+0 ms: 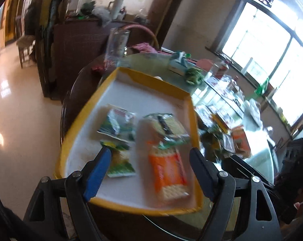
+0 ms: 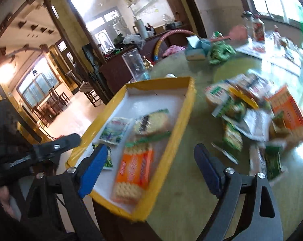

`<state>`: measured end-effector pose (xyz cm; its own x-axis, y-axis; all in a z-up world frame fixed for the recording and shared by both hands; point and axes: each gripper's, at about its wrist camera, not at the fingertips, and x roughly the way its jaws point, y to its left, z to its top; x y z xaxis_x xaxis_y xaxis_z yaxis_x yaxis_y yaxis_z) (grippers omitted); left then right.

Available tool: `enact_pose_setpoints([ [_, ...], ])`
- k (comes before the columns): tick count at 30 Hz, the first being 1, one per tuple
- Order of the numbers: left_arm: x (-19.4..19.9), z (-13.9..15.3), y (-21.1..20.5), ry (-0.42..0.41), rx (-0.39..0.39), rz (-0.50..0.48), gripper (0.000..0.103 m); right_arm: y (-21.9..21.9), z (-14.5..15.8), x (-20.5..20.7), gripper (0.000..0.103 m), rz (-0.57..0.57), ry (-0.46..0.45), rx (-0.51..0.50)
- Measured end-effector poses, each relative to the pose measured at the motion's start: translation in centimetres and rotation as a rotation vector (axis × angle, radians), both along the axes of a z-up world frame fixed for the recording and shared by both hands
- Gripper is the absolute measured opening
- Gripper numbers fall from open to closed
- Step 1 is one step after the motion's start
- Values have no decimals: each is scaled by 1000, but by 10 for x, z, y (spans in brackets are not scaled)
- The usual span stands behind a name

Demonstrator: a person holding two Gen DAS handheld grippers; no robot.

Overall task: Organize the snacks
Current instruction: 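Carry both packets into the yellow tray and open both grippers, then withdraw both grippers from the tray toward the snack pile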

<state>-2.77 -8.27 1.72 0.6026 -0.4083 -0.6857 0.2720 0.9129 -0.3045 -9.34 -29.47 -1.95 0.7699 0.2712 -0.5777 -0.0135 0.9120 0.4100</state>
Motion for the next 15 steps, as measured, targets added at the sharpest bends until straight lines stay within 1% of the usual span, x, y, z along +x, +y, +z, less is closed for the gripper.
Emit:
enact_pose_setpoints([
  [1,-7,3,-8,-17,5,-16,80,-7,-3,-6,88,-10,2,19],
  [4,-20,6,-31,-30,12,-92,80,-23,-7,-24,88,-33,7,59],
  [6,-29,5,-47,-30,13,-142,80,-30,-8,-37,88,-49,12,49],
  [11,-49,-3,-75,-31,14,-223,80,-50,-6,-72,87,-132,25,0],
  [15,-64,-7,-95,-22,29,-288,80,-73,-12,-92,81,-187,39,2],
])
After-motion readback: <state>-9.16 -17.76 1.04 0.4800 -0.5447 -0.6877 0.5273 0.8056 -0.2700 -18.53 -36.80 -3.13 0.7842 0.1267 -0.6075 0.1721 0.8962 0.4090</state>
